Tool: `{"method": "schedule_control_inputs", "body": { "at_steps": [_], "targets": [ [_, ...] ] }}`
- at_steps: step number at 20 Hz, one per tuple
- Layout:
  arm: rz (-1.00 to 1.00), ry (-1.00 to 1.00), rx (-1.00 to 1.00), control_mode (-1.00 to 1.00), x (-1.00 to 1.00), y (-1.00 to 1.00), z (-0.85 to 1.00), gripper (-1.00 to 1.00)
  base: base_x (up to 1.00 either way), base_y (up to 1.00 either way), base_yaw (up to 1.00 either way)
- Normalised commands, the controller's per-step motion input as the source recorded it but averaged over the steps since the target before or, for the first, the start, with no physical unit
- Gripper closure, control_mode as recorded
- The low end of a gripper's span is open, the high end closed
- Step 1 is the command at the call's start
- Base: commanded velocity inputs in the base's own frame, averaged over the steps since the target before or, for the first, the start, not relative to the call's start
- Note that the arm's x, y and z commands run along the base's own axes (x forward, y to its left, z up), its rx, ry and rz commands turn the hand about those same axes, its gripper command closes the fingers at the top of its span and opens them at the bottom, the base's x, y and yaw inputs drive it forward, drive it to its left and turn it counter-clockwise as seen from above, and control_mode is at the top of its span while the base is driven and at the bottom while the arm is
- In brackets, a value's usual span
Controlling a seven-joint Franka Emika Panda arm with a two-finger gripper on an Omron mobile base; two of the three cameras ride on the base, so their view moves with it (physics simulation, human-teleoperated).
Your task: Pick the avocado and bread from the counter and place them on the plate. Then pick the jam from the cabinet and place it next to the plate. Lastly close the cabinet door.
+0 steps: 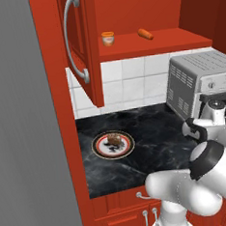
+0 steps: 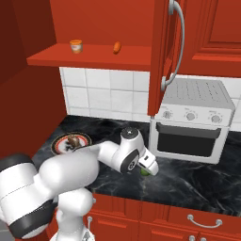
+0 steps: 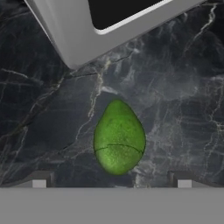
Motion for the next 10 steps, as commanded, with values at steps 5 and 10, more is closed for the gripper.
{"method": "schedule_control_inputs", "body": {
  "at_steps": [5, 10],
  "targets": [
    [0.0, 0.0, 0.0, -1.0, 0.09, -0.09, -0.12, -1.0, 0.0, 0.0, 0.0],
    [0.0, 0.0, 0.0, -1.0, 0.01, -0.14, -0.09, -1.0, 0.0, 0.0, 0.0]
  ]
}}
